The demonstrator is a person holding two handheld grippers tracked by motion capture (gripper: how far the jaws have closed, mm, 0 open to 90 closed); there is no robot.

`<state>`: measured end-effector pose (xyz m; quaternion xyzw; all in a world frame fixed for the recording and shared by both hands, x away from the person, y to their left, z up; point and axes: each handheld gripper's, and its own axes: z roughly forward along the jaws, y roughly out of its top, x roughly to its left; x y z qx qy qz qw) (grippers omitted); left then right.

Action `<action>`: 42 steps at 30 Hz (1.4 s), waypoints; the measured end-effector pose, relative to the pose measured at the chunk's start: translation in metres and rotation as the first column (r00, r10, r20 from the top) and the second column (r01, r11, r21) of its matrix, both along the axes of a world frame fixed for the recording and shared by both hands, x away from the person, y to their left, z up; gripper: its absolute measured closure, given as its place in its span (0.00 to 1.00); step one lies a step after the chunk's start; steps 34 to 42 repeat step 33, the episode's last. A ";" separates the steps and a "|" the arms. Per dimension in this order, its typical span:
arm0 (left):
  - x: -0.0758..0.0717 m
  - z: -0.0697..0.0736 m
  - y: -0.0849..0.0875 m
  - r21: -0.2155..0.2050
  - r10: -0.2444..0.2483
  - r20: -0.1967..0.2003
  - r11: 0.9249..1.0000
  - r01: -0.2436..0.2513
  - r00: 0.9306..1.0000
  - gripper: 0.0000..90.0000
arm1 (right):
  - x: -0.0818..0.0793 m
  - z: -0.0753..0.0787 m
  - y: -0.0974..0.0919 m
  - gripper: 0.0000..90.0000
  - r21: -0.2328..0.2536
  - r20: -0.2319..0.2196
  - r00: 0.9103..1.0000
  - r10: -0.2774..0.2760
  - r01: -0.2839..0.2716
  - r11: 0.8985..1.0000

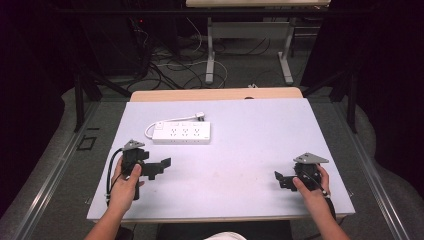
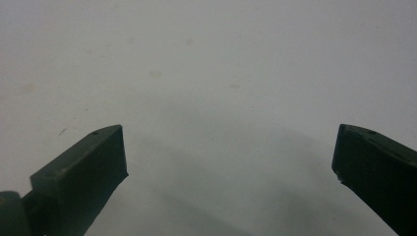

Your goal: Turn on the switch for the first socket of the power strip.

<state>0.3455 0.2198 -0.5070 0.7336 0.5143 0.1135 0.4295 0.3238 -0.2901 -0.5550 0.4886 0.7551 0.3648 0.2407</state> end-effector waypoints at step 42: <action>0.001 -0.025 0.009 0.023 0.025 -0.003 0.999 -0.025 1.000 0.04 | 0.000 0.000 -0.001 0.00 -0.004 0.000 1.000 -0.003 0.003 1.000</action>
